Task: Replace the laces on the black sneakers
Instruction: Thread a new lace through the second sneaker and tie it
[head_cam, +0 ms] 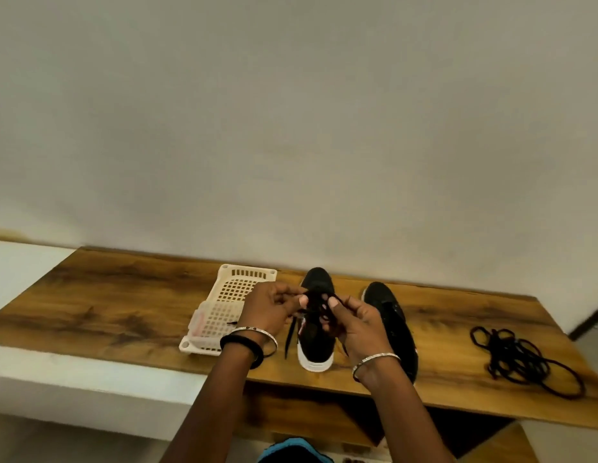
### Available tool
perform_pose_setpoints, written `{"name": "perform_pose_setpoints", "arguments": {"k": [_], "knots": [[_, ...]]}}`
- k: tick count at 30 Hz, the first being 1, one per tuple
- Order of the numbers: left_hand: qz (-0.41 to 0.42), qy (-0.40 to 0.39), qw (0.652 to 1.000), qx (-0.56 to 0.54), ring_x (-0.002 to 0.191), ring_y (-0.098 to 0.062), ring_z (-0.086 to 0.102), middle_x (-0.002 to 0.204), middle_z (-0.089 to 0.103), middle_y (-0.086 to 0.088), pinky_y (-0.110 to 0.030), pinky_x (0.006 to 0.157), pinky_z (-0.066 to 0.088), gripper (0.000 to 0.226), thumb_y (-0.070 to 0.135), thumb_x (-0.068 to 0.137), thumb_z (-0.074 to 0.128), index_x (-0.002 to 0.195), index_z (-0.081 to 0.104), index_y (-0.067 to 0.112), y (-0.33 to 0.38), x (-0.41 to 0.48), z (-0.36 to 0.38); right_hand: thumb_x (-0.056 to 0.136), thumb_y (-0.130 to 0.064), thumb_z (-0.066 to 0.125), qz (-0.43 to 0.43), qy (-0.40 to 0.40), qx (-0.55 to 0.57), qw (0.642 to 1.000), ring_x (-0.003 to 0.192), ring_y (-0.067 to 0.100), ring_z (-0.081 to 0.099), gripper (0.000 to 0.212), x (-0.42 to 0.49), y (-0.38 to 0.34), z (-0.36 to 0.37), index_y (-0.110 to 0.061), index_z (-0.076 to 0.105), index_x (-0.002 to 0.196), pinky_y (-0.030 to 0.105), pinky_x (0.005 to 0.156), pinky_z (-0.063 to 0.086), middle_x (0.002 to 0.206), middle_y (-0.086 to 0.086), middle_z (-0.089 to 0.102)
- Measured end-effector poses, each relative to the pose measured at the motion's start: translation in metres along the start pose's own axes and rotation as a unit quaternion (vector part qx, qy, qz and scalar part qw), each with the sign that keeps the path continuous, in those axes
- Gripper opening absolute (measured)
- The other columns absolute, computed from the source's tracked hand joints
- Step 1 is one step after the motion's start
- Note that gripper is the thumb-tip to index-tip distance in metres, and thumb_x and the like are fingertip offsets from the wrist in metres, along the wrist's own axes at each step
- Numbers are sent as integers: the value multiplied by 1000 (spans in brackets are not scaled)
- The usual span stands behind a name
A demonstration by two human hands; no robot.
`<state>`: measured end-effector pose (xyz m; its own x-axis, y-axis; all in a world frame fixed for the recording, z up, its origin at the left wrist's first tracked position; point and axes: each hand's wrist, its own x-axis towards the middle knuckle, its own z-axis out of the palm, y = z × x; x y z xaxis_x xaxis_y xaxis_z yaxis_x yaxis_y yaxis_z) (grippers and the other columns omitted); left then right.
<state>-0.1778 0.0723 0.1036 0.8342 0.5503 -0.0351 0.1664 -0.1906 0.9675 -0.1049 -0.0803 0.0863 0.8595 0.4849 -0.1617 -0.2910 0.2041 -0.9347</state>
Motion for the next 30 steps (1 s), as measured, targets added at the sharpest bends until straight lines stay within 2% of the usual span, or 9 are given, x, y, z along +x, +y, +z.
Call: {"name": "perform_pose_setpoints", "arguments": {"k": [6, 11, 14, 16, 18, 21, 26, 28, 30], "knots": [[-52, -41, 984, -167, 71, -13, 72, 82, 76, -9, -21, 61, 57, 13, 11, 95, 65, 103, 67, 2, 37, -22, 54, 94, -8, 63, 3, 46, 137, 989, 84, 18, 69, 10, -27, -56, -63, -6, 70, 101, 29, 70, 56, 93, 8, 72], [-137, -28, 926, -351, 76, -17, 74, 85, 76, -9, -29, 66, 58, 6, 9, 100, 55, 100, 60, 6, 56, -34, 92, 97, -17, 58, 33, 44, 289, 956, 90, 22, 71, 11, -47, -88, -109, -12, 68, 96, 37, 90, 51, 90, 6, 72], [-179, -14, 885, -430, 86, -24, 71, 89, 76, -12, -37, 77, 55, 10, 8, 102, 50, 99, 59, 7, 58, -37, 100, 98, -19, 57, 22, 74, 293, 953, 87, 22, 66, 12, -54, -95, -138, -14, 66, 92, 37, 91, 50, 79, 3, 66], [-201, 0, 857, -474, 81, -25, 69, 80, 73, -12, -41, 80, 55, 9, 8, 102, 50, 100, 59, 6, 56, -37, 101, 99, -19, 57, 21, 108, 247, 963, 76, 20, 61, 12, -57, -95, -158, -13, 66, 93, 36, 88, 50, 69, 0, 58], [-212, 38, 850, -482, 59, -18, 57, 66, 58, -7, -39, 71, 57, 7, 8, 101, 52, 99, 57, 6, 52, -34, 99, 101, -20, 55, 20, 154, 175, 972, 65, 17, 52, 14, -59, -91, -179, -12, 66, 97, 35, 80, 49, 61, -1, 47], [-188, 90, 900, -382, 37, -7, 33, 61, 40, -1, -19, 36, 36, 10, 11, 101, 52, 91, 53, 12, 46, -25, 92, 102, -20, 54, 6, 222, 67, 973, 62, 14, 46, 18, -62, -87, -208, -9, 68, 102, 35, 70, 46, 61, -1, 43], [-115, 88, 961, -236, 35, -6, 29, 60, 43, -2, -16, 33, 24, 7, 14, 99, 59, 93, 59, 11, 42, -14, 85, 100, -19, 59, 18, 304, -83, 949, 69, 20, 56, 20, -66, -85, -240, -7, 71, 90, 37, 69, 48, 70, 6, 59], [-108, 64, 973, -192, 35, -6, 30, 59, 46, -2, -16, 33, 24, 6, 15, 97, 61, 94, 61, 11, 45, -16, 91, 97, -25, 64, 43, 286, -322, 902, 78, 25, 63, 21, -60, -76, -251, -8, 73, 89, 39, 74, 51, 75, 6, 67], [-100, 30, 983, -149, 38, -7, 33, 60, 49, -2, -16, 34, 26, 6, 17, 96, 63, 93, 64, 12, 45, -20, 103, 91, -33, 70, 71, 245, -552, 794, 85, 24, 65, 25, -58, -65, -246, -9, 74, 96, 36, 76, 51, 85, 5, 69]]}}
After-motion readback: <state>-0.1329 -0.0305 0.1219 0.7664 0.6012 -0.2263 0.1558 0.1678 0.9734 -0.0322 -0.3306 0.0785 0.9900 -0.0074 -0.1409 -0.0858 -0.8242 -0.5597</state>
